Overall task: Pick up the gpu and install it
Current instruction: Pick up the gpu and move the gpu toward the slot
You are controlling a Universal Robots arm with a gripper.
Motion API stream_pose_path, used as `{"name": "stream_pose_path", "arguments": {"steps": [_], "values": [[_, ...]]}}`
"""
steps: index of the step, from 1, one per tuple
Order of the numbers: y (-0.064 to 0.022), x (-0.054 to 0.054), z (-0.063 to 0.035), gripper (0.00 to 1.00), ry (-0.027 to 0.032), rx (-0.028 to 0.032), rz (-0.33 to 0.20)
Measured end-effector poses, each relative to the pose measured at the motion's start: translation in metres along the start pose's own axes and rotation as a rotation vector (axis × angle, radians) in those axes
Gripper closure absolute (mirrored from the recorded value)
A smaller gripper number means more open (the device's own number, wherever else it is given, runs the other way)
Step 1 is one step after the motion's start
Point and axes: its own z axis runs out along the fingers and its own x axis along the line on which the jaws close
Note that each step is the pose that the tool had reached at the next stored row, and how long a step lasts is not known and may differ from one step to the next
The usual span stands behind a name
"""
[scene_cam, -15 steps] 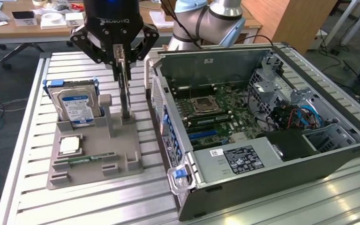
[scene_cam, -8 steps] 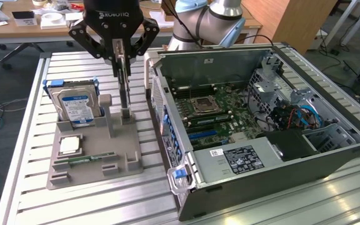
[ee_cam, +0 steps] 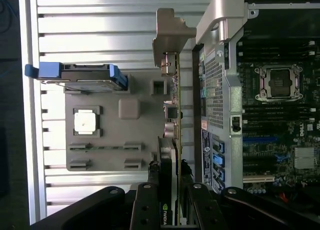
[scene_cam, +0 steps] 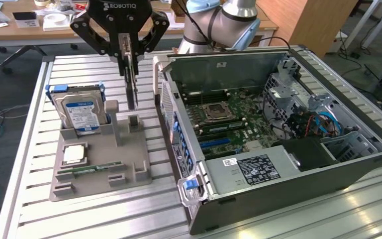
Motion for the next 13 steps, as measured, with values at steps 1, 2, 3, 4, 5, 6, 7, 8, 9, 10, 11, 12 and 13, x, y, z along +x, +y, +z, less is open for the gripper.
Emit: {"name": "stream_pose_path", "arguments": {"steps": [1, 2, 3, 4, 5, 6, 7, 8, 9, 10, 11, 12, 13], "values": [[0.0001, 0.000, -0.0016, 0.73, 0.0000, 0.0001, 0.000], [0.0002, 0.000, -0.0033, 0.73, -0.0001, 0.0000, 0.000], [0.0003, 0.000, -0.0050, 0.73, 0.0000, -0.0001, 0.000], [0.0003, 0.000, -0.0067, 0.73, 0.0000, 0.0000, 0.000], [0.0004, 0.000, -0.0083, 0.73, 0.0000, 0.0000, 0.000], [0.0005, 0.000, -0.0098, 0.73, -0.0001, -0.0001, 0.000], [0.0006, 0.000, -0.0113, 0.73, 0.0000, 0.0000, 0.000], [0.0006, 0.000, -0.0127, 0.73, 0.0000, -0.0001, 0.000], [0.0007, 0.000, -0.0139, 0.73, 0.0000, 0.0000, 0.000], [0.0007, 0.000, -0.0147, 0.73, -0.0001, -0.0001, 0.000], [0.0008, 0.000, -0.0154, 0.73, 0.0000, -0.0001, 0.000], [0.0008, 0.000, -0.0160, 0.73, 0.0000, 0.0000, 0.000], [0.0008, 0.000, -0.0164, 0.73, -0.0001, 0.0000, 0.000]]}}
